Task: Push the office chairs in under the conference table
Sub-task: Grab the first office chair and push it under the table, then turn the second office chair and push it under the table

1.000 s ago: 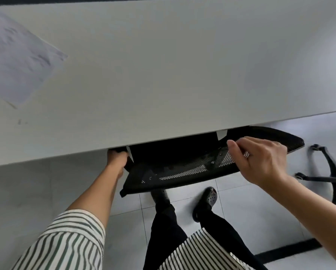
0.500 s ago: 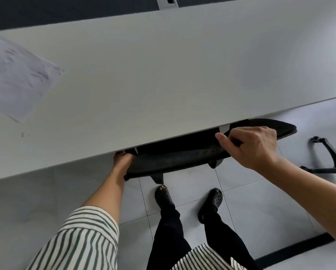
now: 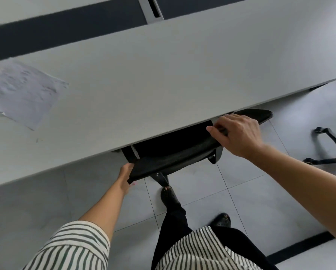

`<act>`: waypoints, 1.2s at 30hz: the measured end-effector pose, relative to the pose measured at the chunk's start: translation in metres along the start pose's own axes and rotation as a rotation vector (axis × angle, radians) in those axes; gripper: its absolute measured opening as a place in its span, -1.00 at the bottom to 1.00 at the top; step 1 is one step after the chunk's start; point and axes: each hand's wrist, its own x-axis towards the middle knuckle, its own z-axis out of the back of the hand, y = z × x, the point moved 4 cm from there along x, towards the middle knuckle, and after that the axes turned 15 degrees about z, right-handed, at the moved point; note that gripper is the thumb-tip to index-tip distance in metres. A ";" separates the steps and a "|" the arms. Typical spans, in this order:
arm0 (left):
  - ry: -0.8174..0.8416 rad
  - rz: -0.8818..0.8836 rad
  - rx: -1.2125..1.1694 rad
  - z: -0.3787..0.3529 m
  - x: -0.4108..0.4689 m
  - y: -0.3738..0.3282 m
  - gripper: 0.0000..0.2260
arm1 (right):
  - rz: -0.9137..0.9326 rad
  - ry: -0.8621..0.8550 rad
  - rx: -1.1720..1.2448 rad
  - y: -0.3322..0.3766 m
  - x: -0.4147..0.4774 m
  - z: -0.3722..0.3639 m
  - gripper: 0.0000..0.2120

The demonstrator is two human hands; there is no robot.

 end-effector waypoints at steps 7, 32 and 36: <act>-0.008 -0.175 0.358 -0.055 -0.079 0.058 -0.86 | -0.250 -0.082 0.161 -0.031 -0.128 0.050 -0.69; 0.369 -0.810 1.053 -0.534 -0.292 -0.053 -0.85 | -1.460 -0.490 0.511 -0.238 -0.554 0.113 -0.89; 0.474 -0.898 1.194 -0.630 -0.330 -0.101 -0.82 | -1.607 -0.598 0.449 -0.281 -0.562 0.141 -0.88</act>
